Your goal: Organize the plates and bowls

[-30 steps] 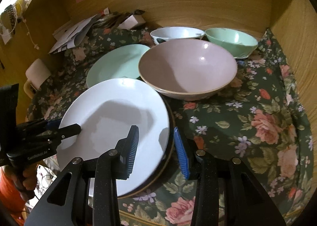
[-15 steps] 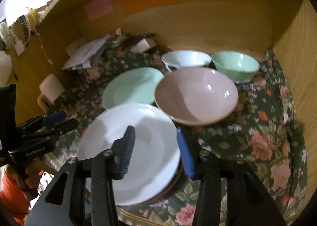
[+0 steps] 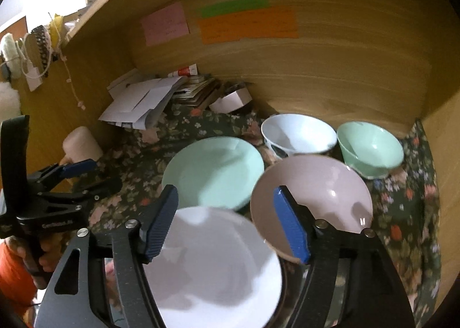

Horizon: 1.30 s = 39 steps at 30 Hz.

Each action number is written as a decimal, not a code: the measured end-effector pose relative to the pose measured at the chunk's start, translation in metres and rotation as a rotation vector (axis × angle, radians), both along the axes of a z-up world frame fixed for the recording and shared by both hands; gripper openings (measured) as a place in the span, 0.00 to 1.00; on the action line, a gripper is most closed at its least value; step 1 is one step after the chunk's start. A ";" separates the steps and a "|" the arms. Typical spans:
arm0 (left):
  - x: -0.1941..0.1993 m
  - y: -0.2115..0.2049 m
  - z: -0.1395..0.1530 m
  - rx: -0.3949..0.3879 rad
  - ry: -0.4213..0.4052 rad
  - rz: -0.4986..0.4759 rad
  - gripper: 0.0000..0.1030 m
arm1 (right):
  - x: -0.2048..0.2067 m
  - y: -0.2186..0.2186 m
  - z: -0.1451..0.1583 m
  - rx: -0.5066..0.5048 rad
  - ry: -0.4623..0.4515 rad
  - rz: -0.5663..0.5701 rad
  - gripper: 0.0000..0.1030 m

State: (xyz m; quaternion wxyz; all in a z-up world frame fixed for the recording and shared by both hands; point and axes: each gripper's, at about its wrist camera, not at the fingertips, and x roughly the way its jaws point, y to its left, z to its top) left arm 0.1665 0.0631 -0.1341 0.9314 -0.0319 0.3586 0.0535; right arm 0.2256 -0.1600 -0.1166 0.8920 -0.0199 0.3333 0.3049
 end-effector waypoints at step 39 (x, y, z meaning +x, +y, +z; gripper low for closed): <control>0.105 0.054 -0.089 -0.082 0.199 0.005 0.75 | 0.161 0.091 -0.081 -0.361 0.284 0.072 0.30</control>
